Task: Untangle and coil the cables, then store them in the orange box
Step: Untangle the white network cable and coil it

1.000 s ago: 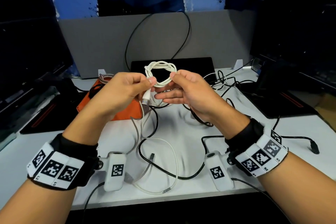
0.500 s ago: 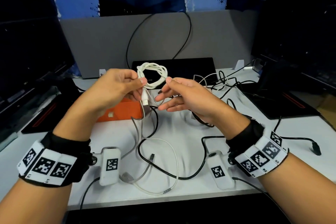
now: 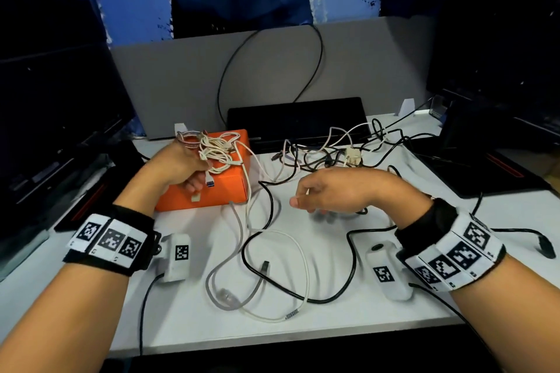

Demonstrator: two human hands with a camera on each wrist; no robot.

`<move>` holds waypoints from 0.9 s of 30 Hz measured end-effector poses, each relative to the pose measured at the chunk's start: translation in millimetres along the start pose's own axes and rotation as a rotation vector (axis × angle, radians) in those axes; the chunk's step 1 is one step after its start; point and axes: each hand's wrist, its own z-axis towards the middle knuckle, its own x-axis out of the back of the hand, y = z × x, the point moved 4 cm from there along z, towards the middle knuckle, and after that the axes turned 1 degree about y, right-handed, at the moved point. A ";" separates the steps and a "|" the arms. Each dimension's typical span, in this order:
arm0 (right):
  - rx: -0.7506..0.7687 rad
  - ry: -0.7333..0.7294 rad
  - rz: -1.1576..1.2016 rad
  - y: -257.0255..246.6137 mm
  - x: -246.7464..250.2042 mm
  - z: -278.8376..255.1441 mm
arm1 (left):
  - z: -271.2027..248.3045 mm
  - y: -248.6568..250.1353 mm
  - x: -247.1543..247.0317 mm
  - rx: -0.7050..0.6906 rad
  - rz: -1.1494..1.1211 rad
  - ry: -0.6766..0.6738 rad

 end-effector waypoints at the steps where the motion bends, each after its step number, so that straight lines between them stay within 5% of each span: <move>1: 0.000 -0.003 0.010 0.7 -0.6 0.6 | 1.4 2.0 -0.1 0.009 0.009 0.024; 11: -0.025 0.038 -0.070 13.5 11.0 0.5 | 14.5 14.4 2.6 -0.113 0.480 0.272; 15: -0.008 0.152 -0.138 19.3 29.0 -3.2 | -13.1 32.0 -0.6 -0.350 0.437 0.377; 18: -0.017 0.210 -0.261 27.9 41.0 -6.0 | -49.0 42.4 -23.6 -0.401 0.405 -0.078; 21: -0.154 -0.074 -0.408 43.1 28.1 -10.5 | -78.0 24.3 -50.0 -0.285 0.806 -0.519; 24: -0.243 -0.289 -0.398 60.3 8.1 -14.3 | -90.4 8.4 -72.0 -0.236 0.780 -0.770; 27: -0.249 -0.407 -0.368 75.6 -5.8 -13.6 | -89.8 13.0 -92.2 -0.363 0.796 -0.845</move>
